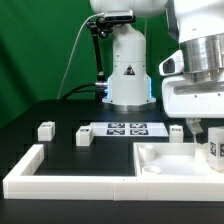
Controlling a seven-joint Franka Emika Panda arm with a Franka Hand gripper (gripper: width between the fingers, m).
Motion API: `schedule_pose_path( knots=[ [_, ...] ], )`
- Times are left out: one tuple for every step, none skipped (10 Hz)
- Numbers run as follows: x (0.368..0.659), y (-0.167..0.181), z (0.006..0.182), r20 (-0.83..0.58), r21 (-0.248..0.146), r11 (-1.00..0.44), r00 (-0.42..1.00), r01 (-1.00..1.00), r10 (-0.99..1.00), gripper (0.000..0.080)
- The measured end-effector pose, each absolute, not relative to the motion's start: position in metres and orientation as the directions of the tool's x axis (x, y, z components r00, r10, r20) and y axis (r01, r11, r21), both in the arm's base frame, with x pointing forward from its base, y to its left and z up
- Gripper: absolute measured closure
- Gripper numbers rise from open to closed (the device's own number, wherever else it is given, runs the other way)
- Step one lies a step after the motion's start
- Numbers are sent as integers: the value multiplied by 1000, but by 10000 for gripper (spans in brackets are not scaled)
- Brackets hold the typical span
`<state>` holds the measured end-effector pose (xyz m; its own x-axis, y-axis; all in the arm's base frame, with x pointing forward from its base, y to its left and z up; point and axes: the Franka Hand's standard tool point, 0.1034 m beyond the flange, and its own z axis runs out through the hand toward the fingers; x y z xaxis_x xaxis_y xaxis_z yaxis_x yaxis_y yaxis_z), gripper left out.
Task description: Assemble one leg
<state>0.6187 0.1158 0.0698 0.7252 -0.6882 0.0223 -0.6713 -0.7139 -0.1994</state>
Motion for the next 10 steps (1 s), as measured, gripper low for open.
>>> schedule_pose_path(
  knots=[
    [620,117,72,44,-185,-790,798,-584,-601,151],
    [621,118,72,64,-171,-846,852,-504,-520,151],
    [622,120,73,79,-143,-904,906,-402,-415,150],
    [623,124,76,94,-113,-943,942,-312,-323,150],
    [624,126,77,107,-88,-974,971,-207,-216,150],
    [624,123,77,113,-72,-991,986,-113,-121,150],
    [626,116,77,125,-58,-998,992,6,-1,150],
    [626,110,77,127,-52,-998,991,45,38,150],
    [626,112,77,127,-52,-997,991,48,42,150],
    [626,112,77,127,-52,-997,991,49,42,235]
  ],
)
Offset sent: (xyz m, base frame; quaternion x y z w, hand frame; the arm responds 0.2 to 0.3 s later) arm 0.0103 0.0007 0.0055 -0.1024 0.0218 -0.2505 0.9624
